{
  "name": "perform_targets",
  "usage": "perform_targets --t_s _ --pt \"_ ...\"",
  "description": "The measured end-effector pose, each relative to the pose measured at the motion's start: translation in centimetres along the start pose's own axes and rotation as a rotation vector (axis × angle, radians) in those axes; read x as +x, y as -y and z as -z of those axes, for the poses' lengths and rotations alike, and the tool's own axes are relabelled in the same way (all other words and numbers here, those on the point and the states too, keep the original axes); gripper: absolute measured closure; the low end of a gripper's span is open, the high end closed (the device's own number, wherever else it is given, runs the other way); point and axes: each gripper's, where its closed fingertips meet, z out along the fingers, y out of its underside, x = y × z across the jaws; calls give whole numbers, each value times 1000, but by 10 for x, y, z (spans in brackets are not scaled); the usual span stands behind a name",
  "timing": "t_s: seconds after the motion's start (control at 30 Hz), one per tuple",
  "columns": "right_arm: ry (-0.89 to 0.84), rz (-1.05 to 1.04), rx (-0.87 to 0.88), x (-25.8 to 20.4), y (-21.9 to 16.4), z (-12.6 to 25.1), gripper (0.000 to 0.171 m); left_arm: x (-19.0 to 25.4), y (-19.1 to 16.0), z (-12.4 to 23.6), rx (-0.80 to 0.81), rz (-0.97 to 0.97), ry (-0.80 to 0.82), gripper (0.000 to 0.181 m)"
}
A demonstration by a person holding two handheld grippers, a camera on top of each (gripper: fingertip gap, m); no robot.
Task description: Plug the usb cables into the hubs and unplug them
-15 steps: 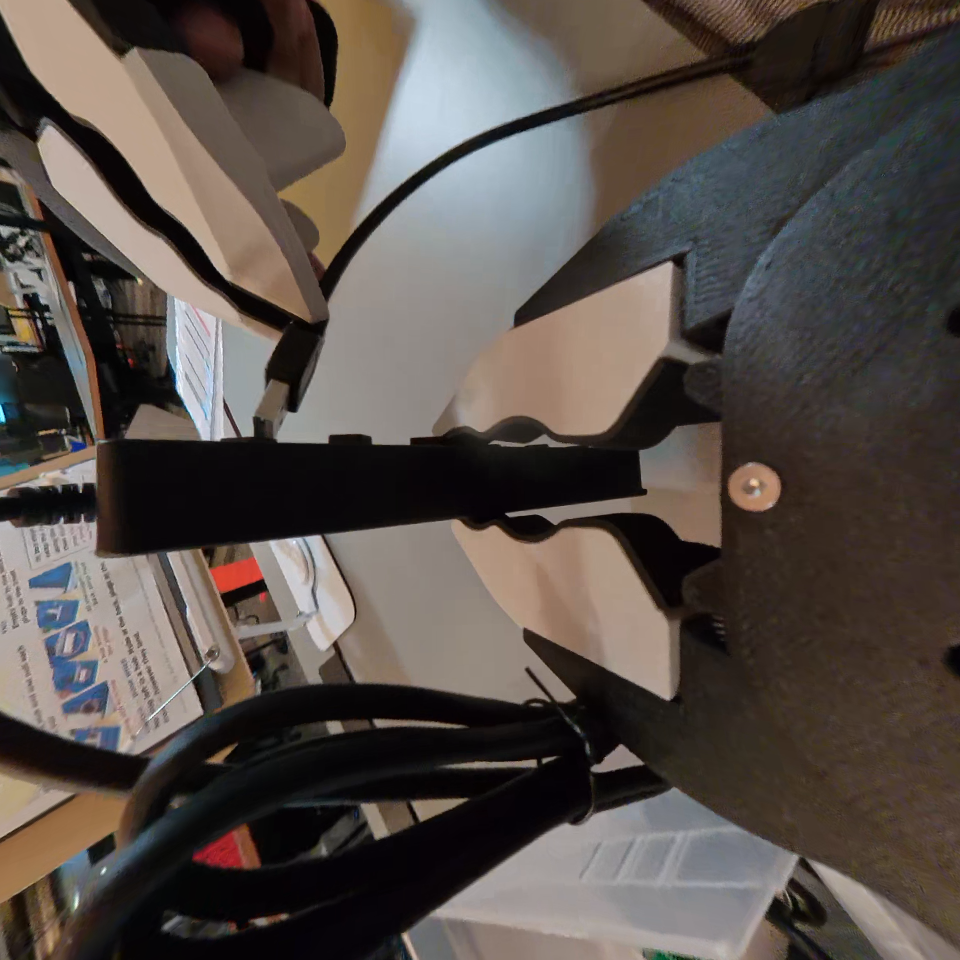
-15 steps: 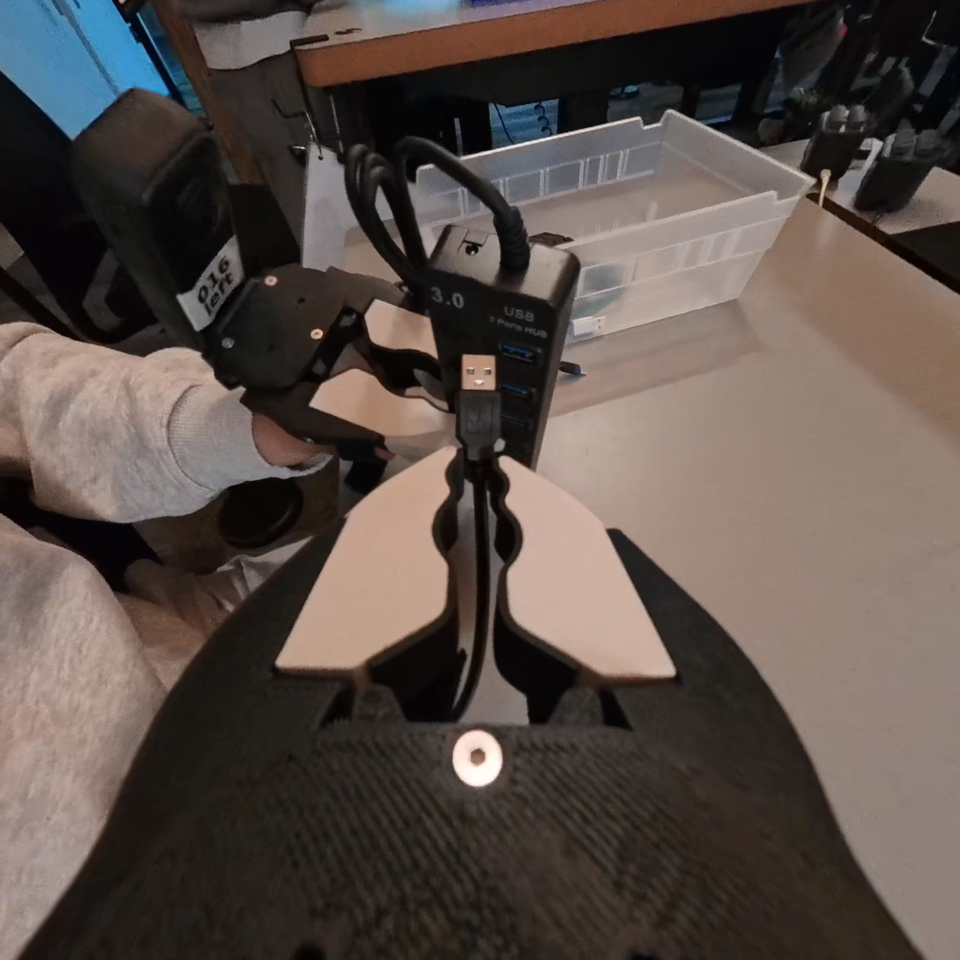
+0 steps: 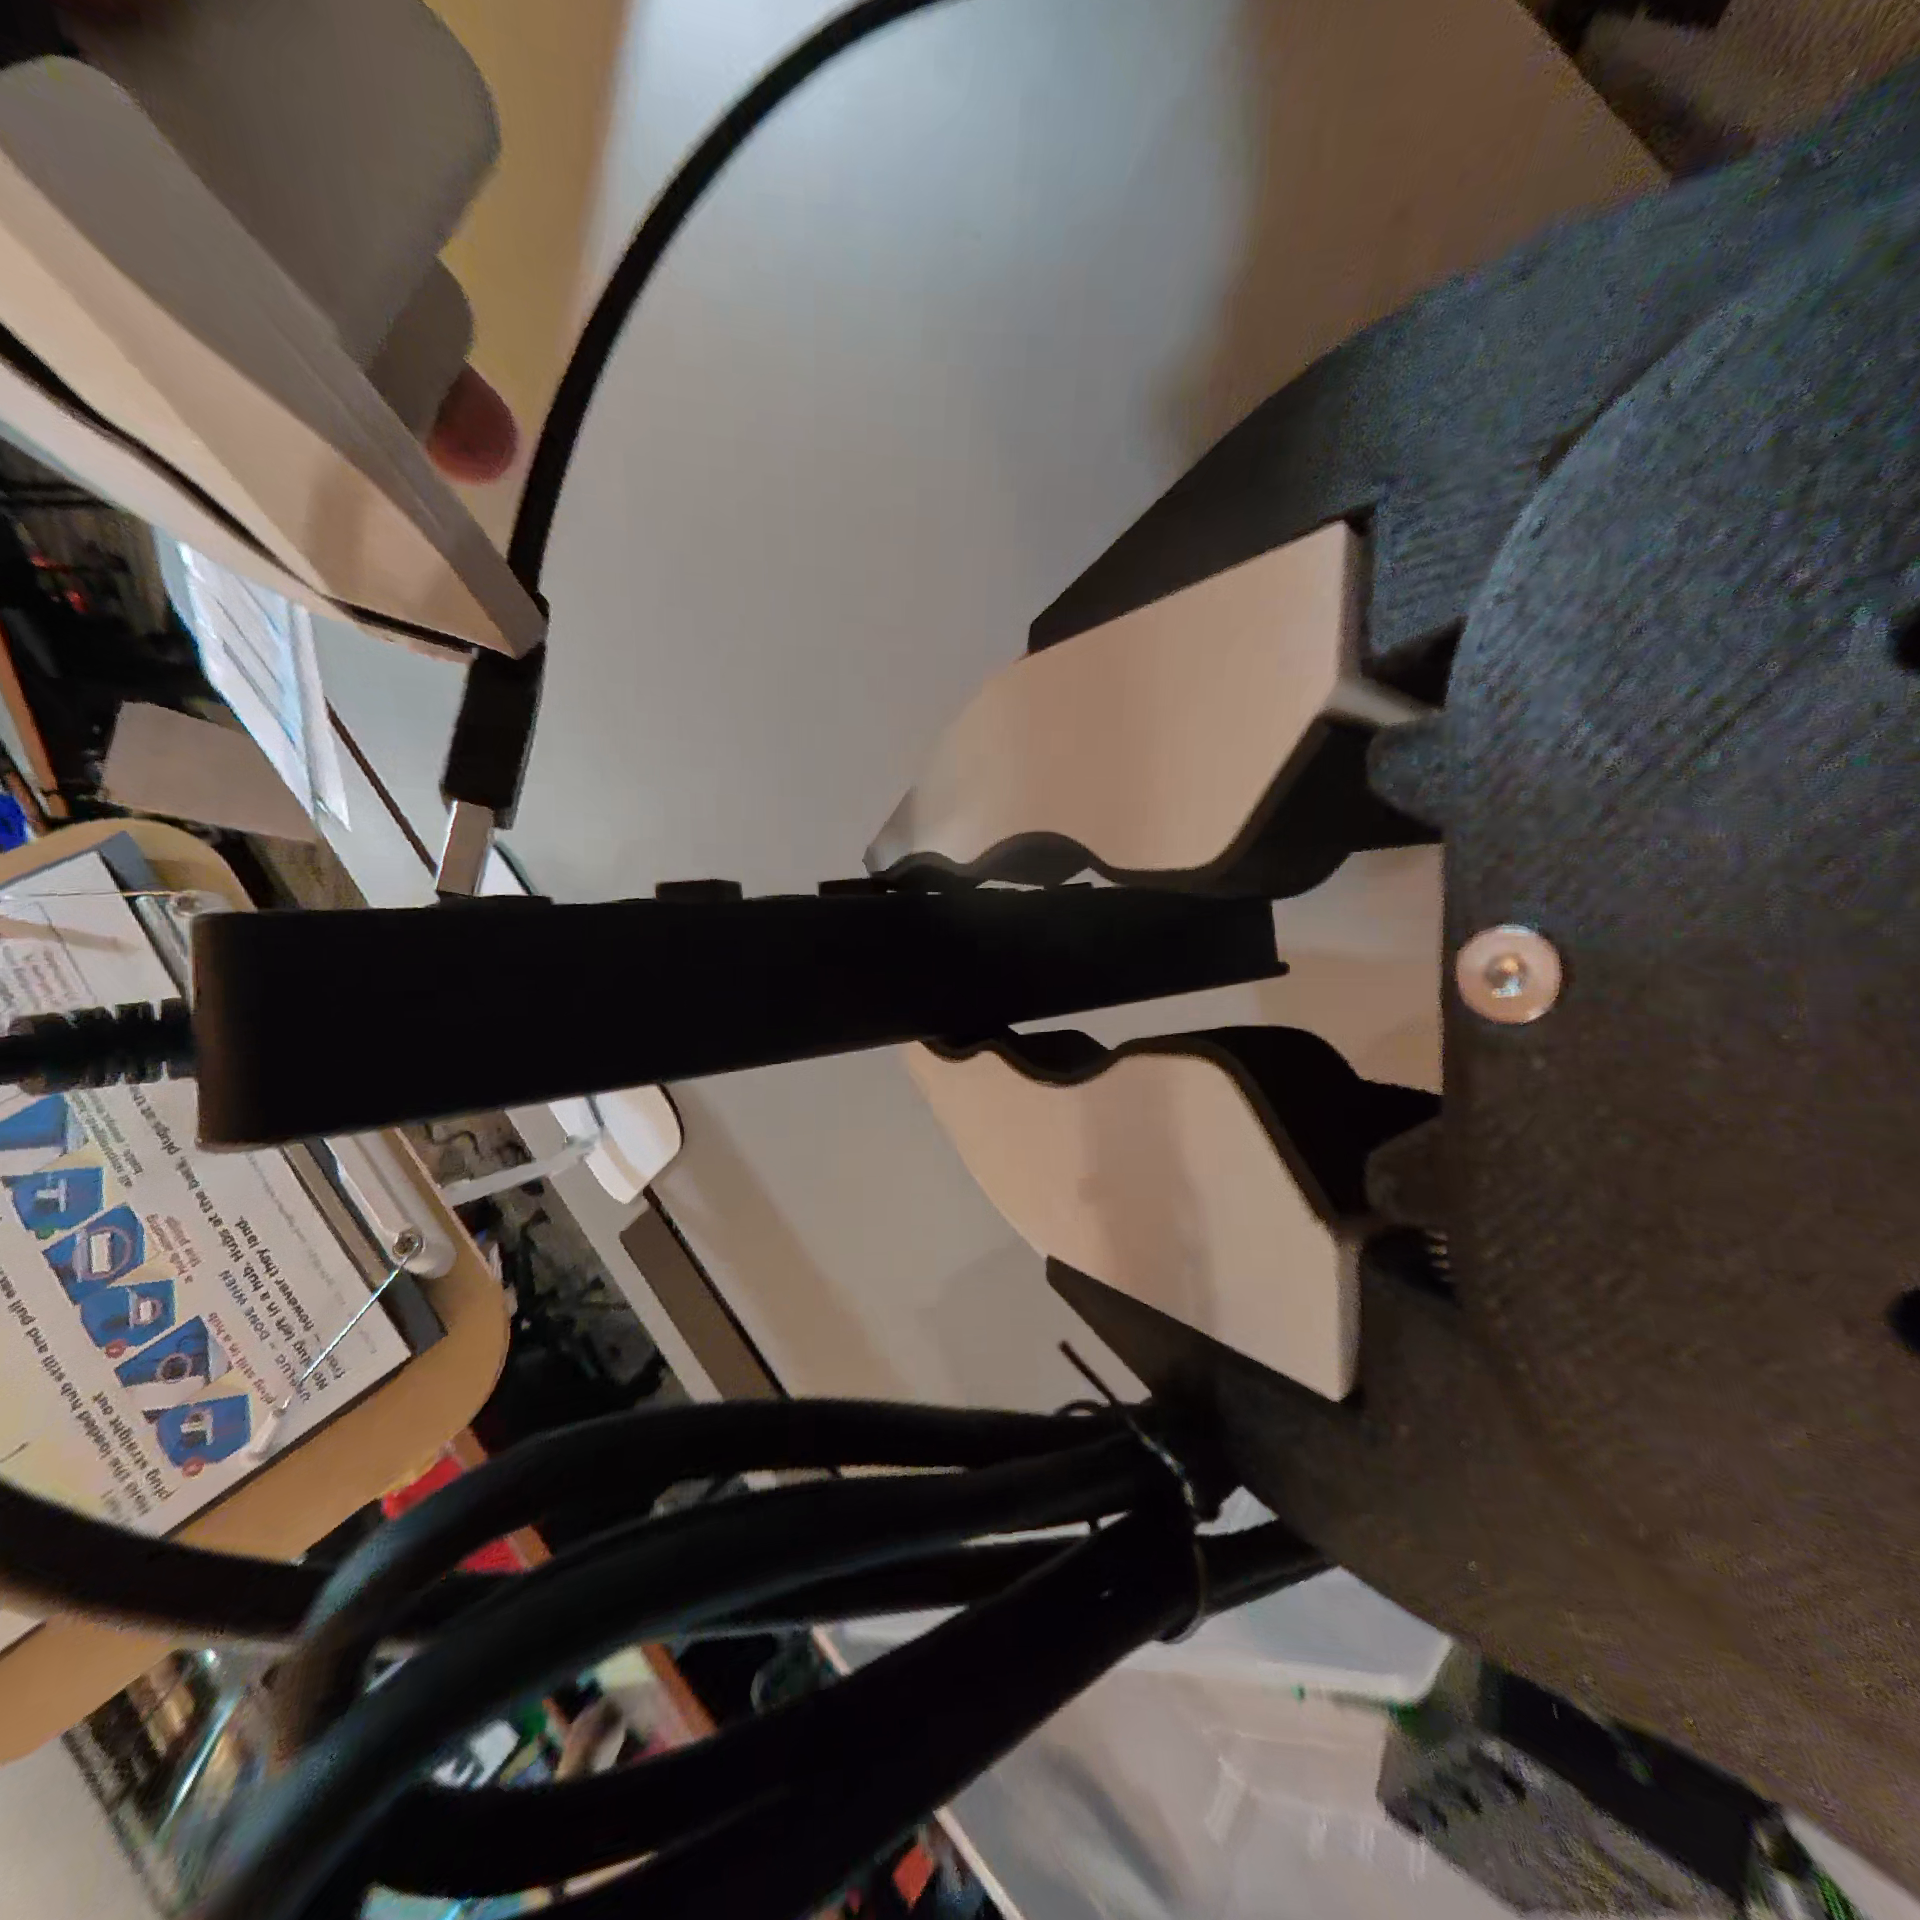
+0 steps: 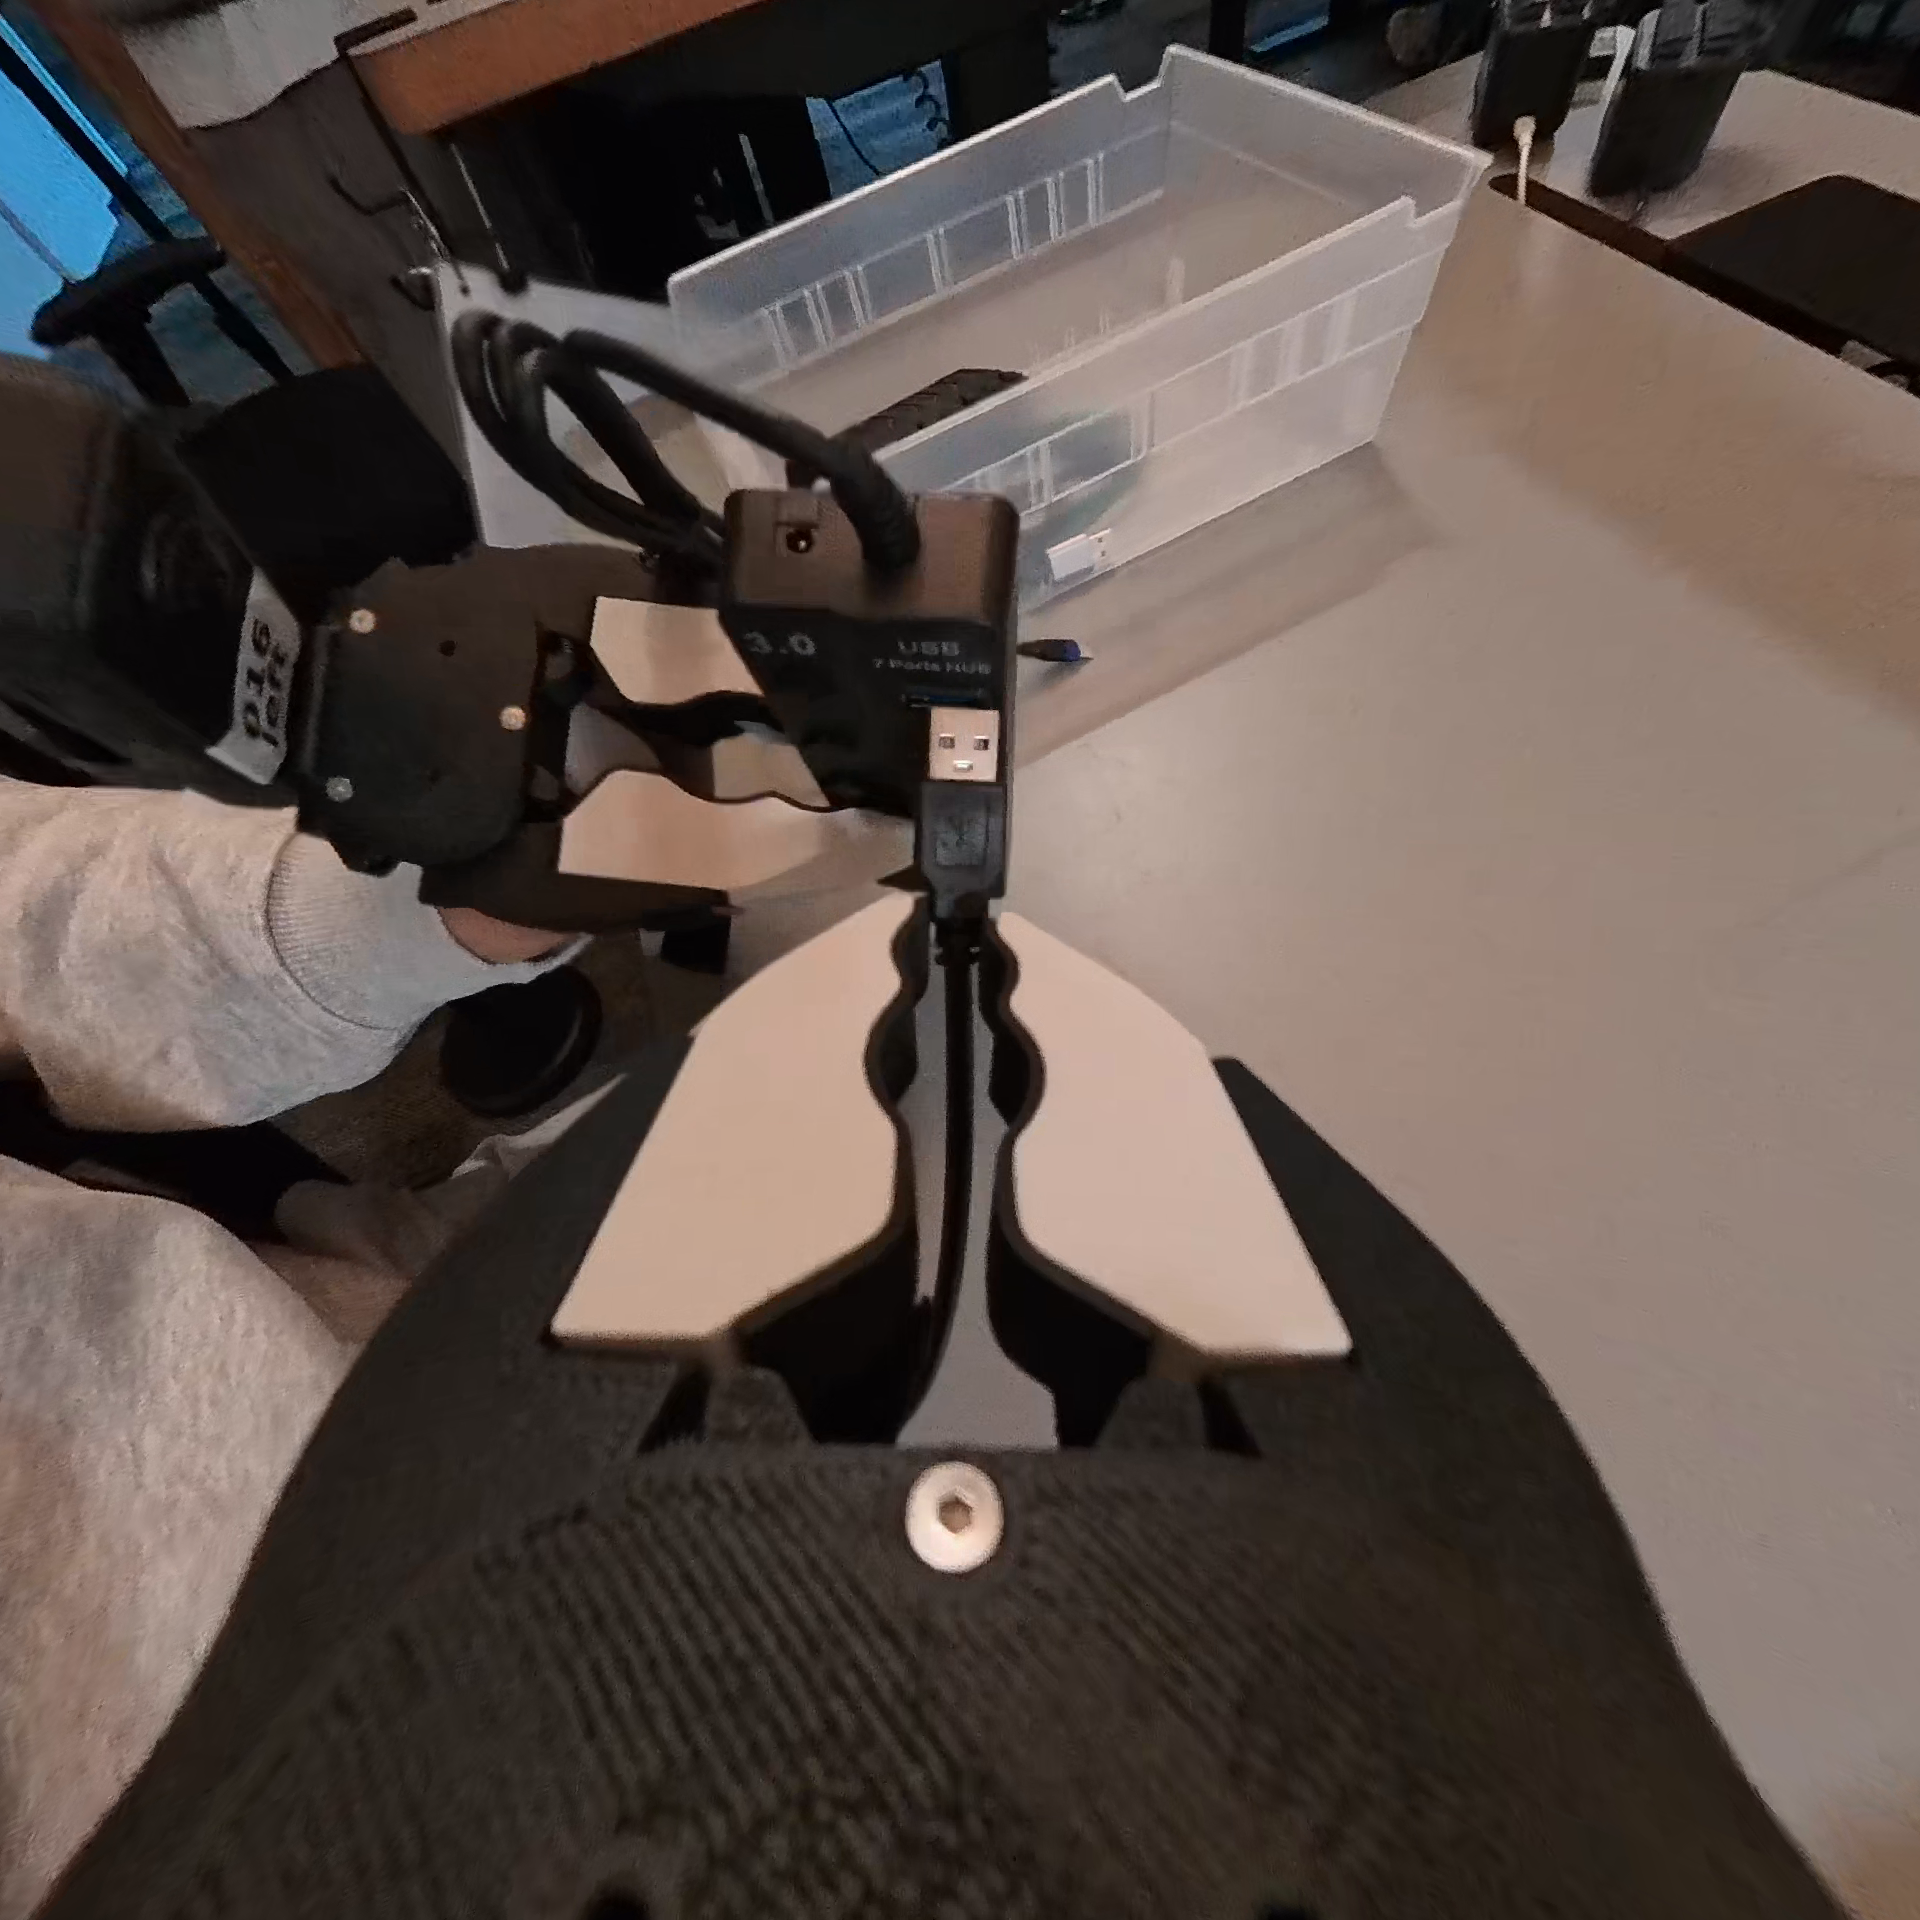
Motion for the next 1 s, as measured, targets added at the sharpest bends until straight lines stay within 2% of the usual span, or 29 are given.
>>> perform_targets --t_s 0.47,1.0 --pt "-40 28 -67 8 -8 6 162 1 -2 -1 -77 -307 117 153" --pt "-13 42 -125 15 -18 8 161 24 -10 -6 -111 -441 20 151"
